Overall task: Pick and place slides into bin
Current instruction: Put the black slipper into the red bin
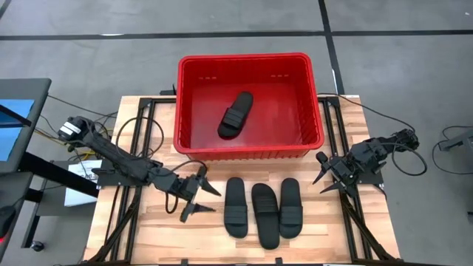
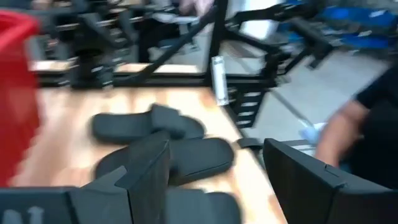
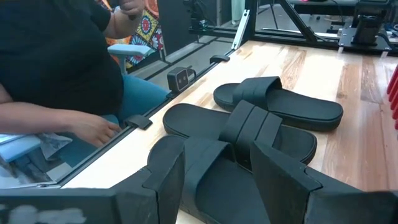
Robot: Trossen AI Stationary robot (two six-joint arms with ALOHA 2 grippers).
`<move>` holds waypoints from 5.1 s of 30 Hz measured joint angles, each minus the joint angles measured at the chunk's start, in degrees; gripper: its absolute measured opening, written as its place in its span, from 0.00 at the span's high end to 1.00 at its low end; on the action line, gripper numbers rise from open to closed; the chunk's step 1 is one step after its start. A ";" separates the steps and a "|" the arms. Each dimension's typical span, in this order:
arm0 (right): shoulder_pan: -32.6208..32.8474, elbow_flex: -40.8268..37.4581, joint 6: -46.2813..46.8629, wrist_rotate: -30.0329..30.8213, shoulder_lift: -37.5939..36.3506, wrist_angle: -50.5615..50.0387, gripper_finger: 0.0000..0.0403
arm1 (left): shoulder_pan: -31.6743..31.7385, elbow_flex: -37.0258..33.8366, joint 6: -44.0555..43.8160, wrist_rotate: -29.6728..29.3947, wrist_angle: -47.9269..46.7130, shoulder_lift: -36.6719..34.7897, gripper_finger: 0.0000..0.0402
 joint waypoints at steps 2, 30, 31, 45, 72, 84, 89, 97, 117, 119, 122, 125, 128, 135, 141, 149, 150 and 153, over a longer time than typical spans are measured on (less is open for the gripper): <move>0.00 0.00 0.00 -0.01 0.00 0.00 0.57 | 0.00 0.02 0.68 1.06 1.13 0.99 0.38; 0.00 0.00 0.00 0.00 0.01 0.00 0.57 | 0.09 0.02 2.23 -1.43 1.43 1.25 0.38; -0.01 0.00 0.00 0.00 0.01 0.00 0.57 | 0.09 0.02 2.63 -1.44 1.44 1.25 0.38; -0.01 0.00 -0.01 0.00 0.00 0.04 0.57 | 0.09 0.04 2.70 -1.48 1.46 1.25 0.38; -1.45 0.02 -4.43 2.12 0.07 20.85 0.57 | 0.85 0.06 1.15 -1.69 0.41 1.23 0.38; 1.24 -0.02 0.01 0.87 4.02 42.72 0.57 | 0.85 0.06 1.32 -1.69 0.13 1.23 0.38; 2.82 0.00 -0.47 0.86 6.02 46.58 0.57 | 0.85 0.06 2.07 -1.70 0.13 1.23 0.38; 3.16 -0.02 -0.45 2.29 6.08 47.91 0.57 | 0.85 0.06 2.15 -1.71 0.11 1.23 0.38; 11.72 1.18 1.21 6.96 31.08 56.94 0.57 | 0.85 0.06 2.63 -2.19 0.09 1.23 0.38; 12.93 2.82 1.25 9.13 33.95 56.85 0.57 | 0.85 0.06 2.63 -2.74 0.08 1.23 0.38; 14.84 5.76 1.45 12.14 37.48 53.89 0.57 | 0.85 0.06 2.63 -2.89 0.06 1.23 0.38; 17.14 9.84 1.47 17.55 40.67 48.39 0.57 | 0.85 0.06 2.63 -2.89 0.03 1.23 0.38; 19.72 14.26 2.51 25.69 44.08 40.52 0.58 | 0.85 0.06 2.63 -2.89 0.04 1.23 0.38; 24.72 25.55 12.44 34.51 52.72 23.05 0.65 | 0.85 0.06 2.63 -2.89 0.04 1.23 0.38; 27.74 31.30 19.65 34.45 60.18 20.05 0.69 | 0.83 0.06 2.63 -2.87 0.01 1.23 0.38; 28.17 34.00 30.30 33.90 69.26 20.15 0.67 | 0.85 0.06 2.63 -2.87 0.08 1.23 0.38; 28.19 34.10 31.71 33.59 70.28 20.15 0.67 | 0.85 0.06 2.63 -2.87 0.21 1.23 0.38; 28.17 34.45 35.95 32.97 73.89 21.21 0.64 | 0.83 0.06 2.61 -2.87 0.61 1.23 0.38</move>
